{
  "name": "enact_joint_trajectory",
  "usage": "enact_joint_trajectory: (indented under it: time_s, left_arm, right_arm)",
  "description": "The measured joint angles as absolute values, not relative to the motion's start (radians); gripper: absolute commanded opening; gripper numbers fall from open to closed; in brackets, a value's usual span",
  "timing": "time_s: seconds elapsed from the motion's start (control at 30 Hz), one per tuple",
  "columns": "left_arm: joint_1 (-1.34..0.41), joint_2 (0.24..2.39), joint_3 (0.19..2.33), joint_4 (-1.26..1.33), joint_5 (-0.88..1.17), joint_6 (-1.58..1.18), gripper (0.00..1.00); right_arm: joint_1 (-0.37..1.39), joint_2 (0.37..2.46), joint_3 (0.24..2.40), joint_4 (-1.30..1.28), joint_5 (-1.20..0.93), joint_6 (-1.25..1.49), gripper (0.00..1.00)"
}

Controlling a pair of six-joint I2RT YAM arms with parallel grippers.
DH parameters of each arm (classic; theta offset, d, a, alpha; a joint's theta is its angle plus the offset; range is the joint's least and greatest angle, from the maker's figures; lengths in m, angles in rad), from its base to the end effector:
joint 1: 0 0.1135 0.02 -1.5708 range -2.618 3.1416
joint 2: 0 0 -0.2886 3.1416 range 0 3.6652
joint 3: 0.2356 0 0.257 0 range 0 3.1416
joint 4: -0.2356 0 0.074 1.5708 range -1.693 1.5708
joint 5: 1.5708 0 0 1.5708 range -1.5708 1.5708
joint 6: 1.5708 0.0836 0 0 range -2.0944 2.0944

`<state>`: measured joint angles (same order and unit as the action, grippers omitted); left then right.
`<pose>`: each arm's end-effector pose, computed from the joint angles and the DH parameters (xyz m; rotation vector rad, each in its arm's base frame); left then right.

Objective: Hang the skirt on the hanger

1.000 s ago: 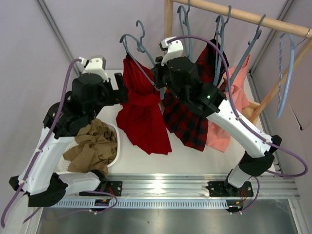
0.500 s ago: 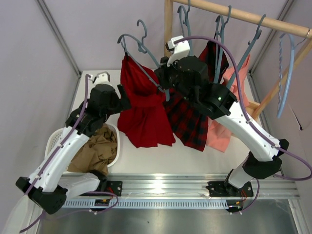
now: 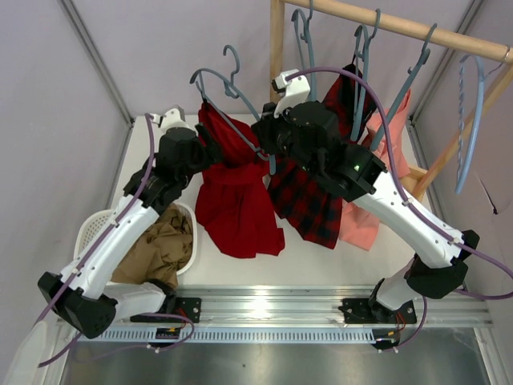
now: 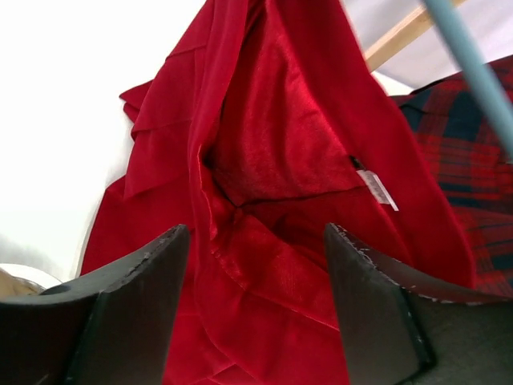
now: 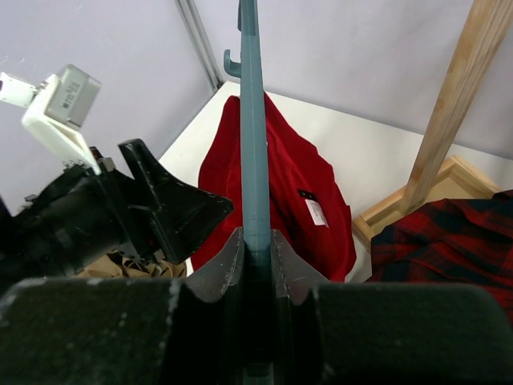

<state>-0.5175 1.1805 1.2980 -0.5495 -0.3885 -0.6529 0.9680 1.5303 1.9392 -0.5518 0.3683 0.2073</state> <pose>0.2667 -0.1154 0.4059 -0.3812 1.9508 -0.3739 0.2313 0.2830 0.5346 -0.3794 1.6939 0.5575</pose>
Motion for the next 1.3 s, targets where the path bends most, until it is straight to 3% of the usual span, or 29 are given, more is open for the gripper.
enact_joint_trajectory:
  time_s: [0.23, 0.47, 0.67, 0.77, 0.8, 0.87, 1.07, 1.3]
  left_arm:
    - [-0.522, 1.181, 1.298, -0.59, -0.41, -0.667, 0.79]
    - [-0.526, 1.129, 1.221, -0.585, -0.439, -0.713, 0.73]
    - [-0.526, 1.135, 1.173, -0.565, -0.437, -0.745, 0.56]
    - [-0.526, 1.144, 1.173, -0.538, -0.435, -0.764, 0.32]
    - [-0.526, 1.148, 1.173, -0.532, -0.434, -0.765, 0.15]
    - [-0.526, 1.158, 1.173, -0.526, -0.434, -0.773, 0.02]
    - [-0.526, 1.189, 1.256, -0.572, -0.415, -0.767, 0.0]
    - [-0.526, 1.222, 1.624, -0.697, -0.352, -0.698, 0.0]
  right_arm:
    - [0.968, 1.53, 1.939, -0.549, 0.382, 0.201, 0.0]
    - [0.968, 1.53, 1.939, -0.548, 0.384, 0.201, 0.0]
    - [0.968, 1.53, 1.939, -0.548, 0.384, 0.201, 0.0]
    - [0.968, 1.53, 1.939, -0.548, 0.384, 0.201, 0.0]
    - [0.968, 1.53, 1.939, -0.548, 0.384, 0.201, 0.0]
    - [0.968, 1.53, 1.939, -0.548, 0.384, 0.2, 0.0]
    - [0.968, 1.53, 1.939, -0.547, 0.399, 0.183, 0.0]
    - [0.968, 1.529, 1.911, -0.507, 0.421, 0.155, 0.0]
